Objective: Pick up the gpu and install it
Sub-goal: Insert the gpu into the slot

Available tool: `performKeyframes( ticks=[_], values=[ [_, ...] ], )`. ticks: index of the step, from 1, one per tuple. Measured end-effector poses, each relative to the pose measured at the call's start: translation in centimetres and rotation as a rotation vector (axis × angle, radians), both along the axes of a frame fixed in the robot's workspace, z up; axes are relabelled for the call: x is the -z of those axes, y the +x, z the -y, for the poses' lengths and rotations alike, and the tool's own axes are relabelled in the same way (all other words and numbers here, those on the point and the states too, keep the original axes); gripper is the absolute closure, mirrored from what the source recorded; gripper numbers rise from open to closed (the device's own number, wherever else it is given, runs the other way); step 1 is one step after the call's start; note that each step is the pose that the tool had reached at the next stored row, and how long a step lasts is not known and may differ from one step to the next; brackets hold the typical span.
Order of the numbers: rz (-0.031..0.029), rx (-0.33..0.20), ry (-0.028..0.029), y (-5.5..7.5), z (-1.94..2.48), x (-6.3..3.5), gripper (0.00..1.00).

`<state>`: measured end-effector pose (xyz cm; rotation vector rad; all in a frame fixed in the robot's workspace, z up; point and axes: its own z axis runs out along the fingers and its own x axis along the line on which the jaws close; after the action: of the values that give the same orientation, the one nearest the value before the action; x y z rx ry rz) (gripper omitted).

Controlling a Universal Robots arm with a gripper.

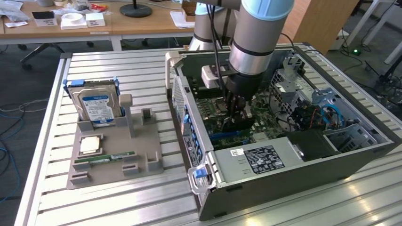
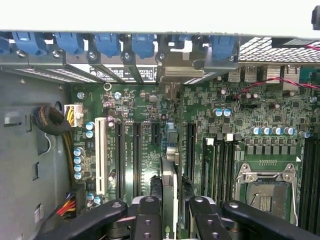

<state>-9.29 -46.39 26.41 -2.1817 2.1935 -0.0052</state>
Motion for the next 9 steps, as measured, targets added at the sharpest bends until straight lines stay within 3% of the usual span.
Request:
performKeyframes(
  ticks=[4, 9],
  values=[
    [0.0163, -0.003, 0.0000, -0.28, -0.03, 0.00, 0.74],
    [0.0268, -0.003, 0.0001, -0.73, -0.09, 0.01, 0.74]
  ],
)
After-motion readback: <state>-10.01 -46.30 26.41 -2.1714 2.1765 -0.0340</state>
